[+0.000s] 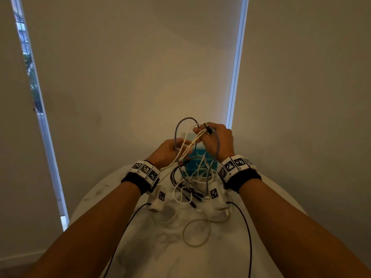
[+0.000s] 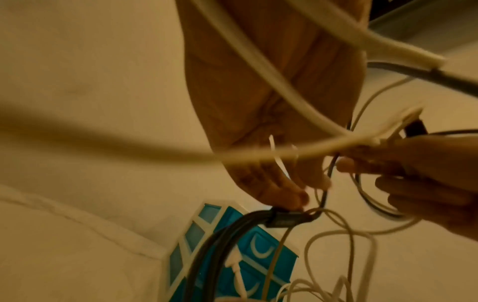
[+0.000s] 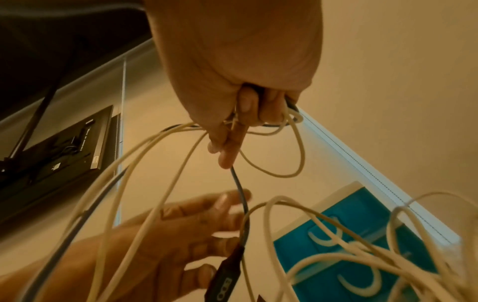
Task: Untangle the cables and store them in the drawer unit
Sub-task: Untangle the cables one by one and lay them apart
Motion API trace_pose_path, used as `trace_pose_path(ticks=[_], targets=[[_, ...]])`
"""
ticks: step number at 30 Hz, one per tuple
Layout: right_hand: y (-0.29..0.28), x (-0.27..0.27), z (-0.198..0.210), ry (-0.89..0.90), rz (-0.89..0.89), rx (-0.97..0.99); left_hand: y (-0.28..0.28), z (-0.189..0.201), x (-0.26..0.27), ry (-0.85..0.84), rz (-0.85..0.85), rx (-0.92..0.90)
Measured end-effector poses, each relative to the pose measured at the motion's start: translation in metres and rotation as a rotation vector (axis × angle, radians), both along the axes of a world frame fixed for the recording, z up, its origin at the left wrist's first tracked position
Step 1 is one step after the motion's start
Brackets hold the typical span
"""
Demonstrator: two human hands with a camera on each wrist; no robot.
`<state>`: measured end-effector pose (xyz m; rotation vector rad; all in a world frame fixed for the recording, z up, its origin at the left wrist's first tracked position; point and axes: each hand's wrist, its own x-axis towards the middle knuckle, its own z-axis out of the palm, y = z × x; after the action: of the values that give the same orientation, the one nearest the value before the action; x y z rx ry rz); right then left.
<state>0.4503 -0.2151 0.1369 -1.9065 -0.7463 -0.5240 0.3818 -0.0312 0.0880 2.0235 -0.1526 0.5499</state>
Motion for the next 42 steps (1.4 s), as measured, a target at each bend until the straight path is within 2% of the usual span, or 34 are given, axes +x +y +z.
trace_pose_path(ticks=[4, 7, 8, 10, 13, 16, 18, 21, 25, 28, 31, 34, 37, 40, 42], targets=[[0.004, 0.000, 0.002, -0.044, 0.069, 0.092, -0.004, 0.001, 0.004, 0.086, 0.014, 0.122], [0.006, 0.001, -0.003, -0.011, 0.111, 0.141, -0.002, 0.003, 0.006, 0.129, 0.056, 0.088], [0.005, 0.003, -0.008, -0.004, 0.083, 0.111, -0.001, 0.005, 0.008, 0.139, 0.075, 0.032], [0.003, 0.007, -0.022, 0.042, 0.046, -0.090, -0.001, 0.007, 0.008, 0.134, 0.151, -0.102], [0.000, 0.009, -0.047, 0.127, 0.160, -0.415, 0.003, 0.006, 0.015, 0.142, 0.274, -0.203], [0.002, 0.010, -0.052, 0.025, 0.163, -0.480, 0.009, -0.002, 0.018, 0.150, 0.342, -0.195], [0.002, 0.008, -0.050, -0.006, 0.227, -0.462, 0.012, -0.006, 0.020, 0.097, 0.407, -0.209], [-0.002, 0.000, -0.047, -0.087, 0.252, -0.767, 0.017, -0.003, 0.021, -0.036, 0.501, -0.349], [-0.011, 0.006, -0.052, -0.088, 0.014, -1.002, 0.024, 0.014, 0.015, -0.260, 0.513, -0.648], [-0.021, 0.010, -0.053, -0.087, -0.148, -1.045, 0.032, 0.025, 0.007, -0.470, 0.503, -0.737], [-0.028, 0.017, -0.050, -0.009, -0.159, -0.966, 0.052, 0.030, -0.001, -0.557, 0.461, -0.731], [-0.036, 0.029, -0.033, 0.155, 0.056, -0.723, 0.070, 0.032, -0.012, -0.506, 0.484, -0.590], [-0.048, 0.026, 0.009, 0.225, 0.212, -0.487, 0.089, 0.027, -0.023, -0.423, 0.516, -0.475], [-0.045, 0.017, 0.045, 0.163, 0.121, -0.158, 0.105, 0.021, -0.036, -0.303, 0.566, -0.337], [-0.036, 0.011, 0.060, 0.174, 0.052, 0.119, 0.112, 0.019, -0.044, -0.286, 0.603, -0.199]])
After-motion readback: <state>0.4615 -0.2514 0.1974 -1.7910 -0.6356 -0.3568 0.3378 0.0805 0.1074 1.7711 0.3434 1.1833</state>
